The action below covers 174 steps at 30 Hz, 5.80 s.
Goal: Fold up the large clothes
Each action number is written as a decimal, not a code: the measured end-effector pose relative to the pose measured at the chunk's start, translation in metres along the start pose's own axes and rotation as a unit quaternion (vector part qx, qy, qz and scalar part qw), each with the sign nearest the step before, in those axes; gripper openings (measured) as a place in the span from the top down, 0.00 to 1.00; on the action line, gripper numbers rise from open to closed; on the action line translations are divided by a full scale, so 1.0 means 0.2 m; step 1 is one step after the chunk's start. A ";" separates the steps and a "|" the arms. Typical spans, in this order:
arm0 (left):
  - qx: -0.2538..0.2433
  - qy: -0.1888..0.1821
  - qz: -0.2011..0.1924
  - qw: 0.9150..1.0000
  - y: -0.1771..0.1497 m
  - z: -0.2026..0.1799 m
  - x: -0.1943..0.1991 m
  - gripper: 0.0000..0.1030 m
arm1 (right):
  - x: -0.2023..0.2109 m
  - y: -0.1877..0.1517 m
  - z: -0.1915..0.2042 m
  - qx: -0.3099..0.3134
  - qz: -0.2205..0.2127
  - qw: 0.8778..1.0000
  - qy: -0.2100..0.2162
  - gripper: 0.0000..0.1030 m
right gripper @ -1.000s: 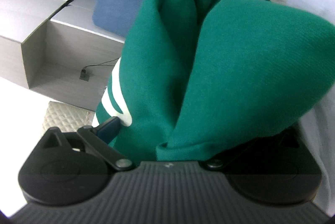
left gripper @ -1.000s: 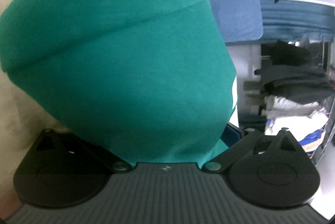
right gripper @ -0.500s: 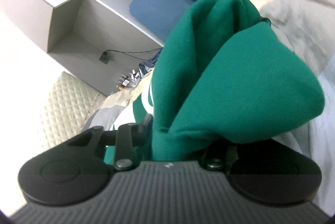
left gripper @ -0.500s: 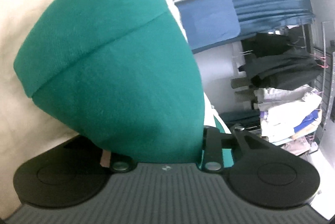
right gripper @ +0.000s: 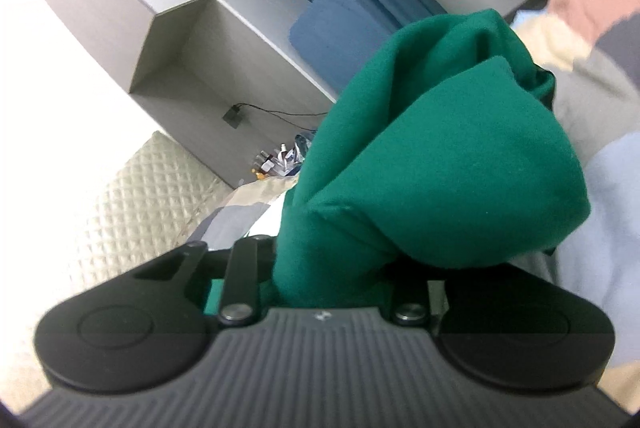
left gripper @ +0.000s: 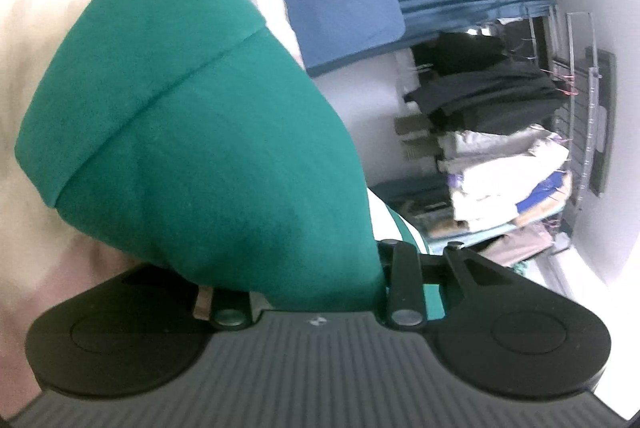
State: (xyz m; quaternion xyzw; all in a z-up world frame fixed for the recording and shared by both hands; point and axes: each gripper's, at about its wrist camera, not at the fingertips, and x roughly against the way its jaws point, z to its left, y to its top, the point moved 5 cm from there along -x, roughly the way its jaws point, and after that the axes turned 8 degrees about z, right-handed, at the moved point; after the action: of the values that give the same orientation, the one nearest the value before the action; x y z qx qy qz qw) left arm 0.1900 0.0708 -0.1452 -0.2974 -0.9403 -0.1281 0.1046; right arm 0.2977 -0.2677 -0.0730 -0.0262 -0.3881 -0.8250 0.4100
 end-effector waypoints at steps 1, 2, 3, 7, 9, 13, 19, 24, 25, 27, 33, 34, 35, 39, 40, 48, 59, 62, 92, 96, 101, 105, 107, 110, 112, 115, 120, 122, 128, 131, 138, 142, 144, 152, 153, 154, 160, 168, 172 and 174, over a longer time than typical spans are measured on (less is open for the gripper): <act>-0.003 -0.006 0.004 1.000 -0.03 -0.02 0.03 0.64 | 0.05 0.01 0.03 0.007 -0.003 1.000 0.001 0.66; -0.006 -0.013 0.009 1.000 -0.06 -0.05 0.05 0.64 | 0.11 0.02 0.05 0.014 -0.007 1.000 0.002 0.66; -0.008 -0.021 0.013 1.000 -0.09 -0.09 0.06 0.64 | 0.17 0.03 0.07 0.022 -0.012 1.000 0.003 0.66; -0.023 -0.051 0.025 0.998 -0.23 -0.26 0.10 0.64 | 0.43 0.07 0.13 0.042 -0.034 0.999 0.005 0.66; -0.037 -0.066 0.034 0.997 -0.32 -0.38 0.11 0.64 | 0.58 0.11 0.15 0.047 -0.050 0.998 0.004 0.66; -0.069 -0.092 0.057 0.992 -0.49 -0.65 0.07 0.63 | 0.90 0.21 0.17 0.053 -0.092 0.994 -0.001 0.66; -0.109 -0.121 0.101 0.981 -0.82 -1.04 -0.19 0.63 | 1.40 0.33 0.12 0.062 -0.155 0.985 -0.032 0.66; -0.126 -0.121 0.146 0.974 -1.09 -1.21 -0.54 0.63 | 1.68 0.36 -0.07 0.050 -0.191 0.977 -0.076 0.66; -0.129 -0.119 0.155 0.972 -1.14 -1.22 -0.60 0.63 | 1.73 0.36 -0.13 0.045 -0.196 0.976 -0.085 0.66; -0.129 -0.112 0.171 0.970 -1.24 -1.22 -0.73 0.63 | 1.78 0.36 -0.24 0.032 -0.201 0.974 -0.099 0.66; -0.136 -0.069 0.222 0.963 -1.41 -1.07 -1.10 0.63 | 1.81 0.32 -0.54 -0.006 -0.199 0.972 -0.128 0.66; -0.136 -0.059 0.229 0.962 -1.44 -1.02 -1.13 0.63 | 1.81 0.29 -0.59 -0.015 -0.199 0.972 -0.126 0.66; -0.136 -0.049 0.234 0.961 -1.43 -0.99 -1.18 0.63 | 1.81 0.25 -0.64 -0.024 -0.198 0.972 -0.124 0.66; -0.147 -0.017 0.246 0.958 -1.47 -0.78 -1.27 0.63 | 1.74 0.07 -0.83 -0.052 -0.175 0.974 -0.135 0.67; -0.147 -0.016 0.248 0.957 -1.49 -0.73 -1.27 0.63 | 1.72 0.02 -0.87 -0.052 -0.168 0.975 -0.138 0.67; -0.163 -0.030 0.246 0.955 -1.55 -0.45 -1.29 0.57 | 1.67 -0.22 -1.05 -0.093 -0.174 0.972 -0.125 0.67; -0.188 0.017 0.272 0.944 -1.54 -0.50 -1.30 0.25 | 1.68 -0.29 -1.06 -0.135 -0.170 0.965 -0.146 0.47; -0.222 0.050 0.267 0.936 -1.53 -0.52 -1.21 0.22 | 1.72 -0.33 -1.02 -0.160 -0.168 0.957 -0.174 0.26; -0.519 0.061 0.129 0.843 -1.66 -1.55 0.02 0.22 | 1.96 -0.33 0.29 0.103 -0.184 0.938 -0.276 0.27; -0.529 0.058 0.122 0.838 -1.69 -1.53 0.12 0.22 | 1.92 -0.42 0.38 0.126 -0.172 0.936 -0.281 0.27; -0.525 0.058 0.127 0.840 -1.70 -1.46 0.17 0.22 | 1.88 -0.52 0.44 0.136 -0.158 0.933 -0.293 0.27; -0.540 0.076 0.114 0.831 -1.73 -1.40 0.21 0.22 | 1.85 -0.60 0.45 0.144 -0.143 0.930 -0.305 0.27; -0.539 0.077 0.112 0.831 -1.74 -1.38 0.23 0.22 | 1.83 -0.64 0.45 0.142 -0.140 0.930 -0.308 0.27; -0.545 0.079 0.108 0.828 -1.76 -1.36 0.26 0.22 | 1.82 -0.69 0.45 0.137 -0.137 0.928 -0.317 0.27; -0.549 0.078 0.108 0.825 -1.77 -1.35 0.27 0.22 | 1.82 -0.72 0.44 0.136 -0.137 0.926 -0.324 0.27; -0.552 0.078 0.108 0.823 -1.78 -1.34 0.28 0.22 | 1.81 -0.75 0.44 0.133 -0.134 0.924 -0.331 0.27; -0.543 0.067 0.122 0.828 -1.81 -1.32 0.29 0.22 | 1.80 -0.79 0.44 0.147 -0.130 0.917 -0.348 0.28; -0.543 0.068 0.120 0.829 -1.81 -1.32 0.30 0.22 | 1.81 -0.80 0.44 0.140 -0.129 0.919 -0.346 0.28; -0.547 0.068 0.117 0.826 -1.83 -1.33 0.32 0.22 | 1.82 -0.81 0.44 0.137 -0.130 0.918 -0.349 0.28; -0.547 0.068 0.117 0.826 -1.83 -1.33 0.32 0.22 | 1.82 -0.81 0.44 0.136 -0.132 0.917 -0.351 0.28; -0.549 0.071 0.115 0.825 -1.83 -1.33 0.32 0.22 | 1.81 -0.82 0.46 0.143 -0.132 0.913 -0.359 0.28; -0.553 0.071 0.112 0.822 -1.84 -1.33 0.33 0.21 | 1.81 -0.83 0.46 0.141 -0.129 0.913 -0.361 0.28; -0.553 0.073 0.112 0.822 -1.83 -1.33 0.33 0.19 | 1.81 -0.83 0.47 0.141 -0.127 0.913 -0.362 0.28; -0.550 0.076 0.109 0.824 -1.82 -1.33 0.34 0.03 | 1.82 -0.82 0.47 0.140 -0.129 0.907 -0.377 0.28; -0.549 0.076 0.110 0.825 -1.82 -1.33 0.34 0.02 | 1.82 -0.82 0.47 0.141 -0.128 0.906 -0.379 0.28; -0.549 0.077 0.109 0.825 -1.82 -1.33 0.34 0.02 | 1.82 -0.82 0.47 0.141 -0.127 0.905 -0.381 0.28; -0.552 0.081 0.104 0.823 -1.81 -1.33 0.34 0.01 | 1.84 -0.80 0.44 0.134 -0.136 0.902 -0.388 0.00; -0.552 0.086 0.101 0.823 -1.82 -1.34 0.35 0.00 | 1.84 -0.80 0.44 0.137 -0.129 0.898 -0.398 0.00; -0.553 0.094 0.099 0.822 -1.81 -1.33 0.35 0.00 | 1.84 -0.81 0.44 0.132 -0.128 0.899 -0.398 0.00; -0.553 0.099 0.097 0.822 -1.80 -1.33 0.35 0.00 | 1.84 -0.81 0.44 0.131 -0.128 0.899 -0.398 0.00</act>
State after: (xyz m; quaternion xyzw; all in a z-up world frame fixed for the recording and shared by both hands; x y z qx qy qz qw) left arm -0.0460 -0.2576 0.0610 -0.3811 -0.6624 -0.6444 0.0270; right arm -0.0832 -0.3913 0.0203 -0.2487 -0.6237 -0.7325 0.1122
